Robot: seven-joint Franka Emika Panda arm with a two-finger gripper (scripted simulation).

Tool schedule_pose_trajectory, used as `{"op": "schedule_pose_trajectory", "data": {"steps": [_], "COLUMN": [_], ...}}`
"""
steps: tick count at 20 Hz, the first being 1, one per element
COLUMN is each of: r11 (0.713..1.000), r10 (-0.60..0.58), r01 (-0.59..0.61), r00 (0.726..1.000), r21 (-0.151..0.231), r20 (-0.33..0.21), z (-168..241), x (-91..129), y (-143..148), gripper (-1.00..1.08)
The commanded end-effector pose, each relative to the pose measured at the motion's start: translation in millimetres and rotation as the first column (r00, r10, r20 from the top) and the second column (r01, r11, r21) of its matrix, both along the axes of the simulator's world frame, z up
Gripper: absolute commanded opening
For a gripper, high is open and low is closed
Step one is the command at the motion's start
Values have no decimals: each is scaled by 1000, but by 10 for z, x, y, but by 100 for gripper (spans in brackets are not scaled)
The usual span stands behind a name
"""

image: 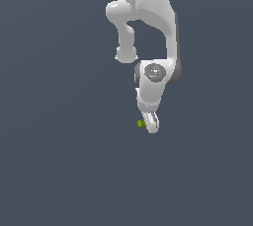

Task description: Pick up the object and move it to a goal position.

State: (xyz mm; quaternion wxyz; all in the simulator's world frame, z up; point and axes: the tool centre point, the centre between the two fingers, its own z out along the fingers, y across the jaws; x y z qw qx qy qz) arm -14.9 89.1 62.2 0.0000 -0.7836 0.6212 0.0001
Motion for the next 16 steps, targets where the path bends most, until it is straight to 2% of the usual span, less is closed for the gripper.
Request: {"op": "schedule_pose_trajectory", "data": {"steps": [1,11,16], "r11": [1000,1000,1000], "r10": [0,-5,-5], "r01": [0,5,5], "r00": [1000,1000,1000], "r21": [0,0,0], "r20": [0,0,0], "z": [-26,-433,-499], "x": [-2,-12,-3], "y": [1,-4,0], "gripper": [100,100,100]}}
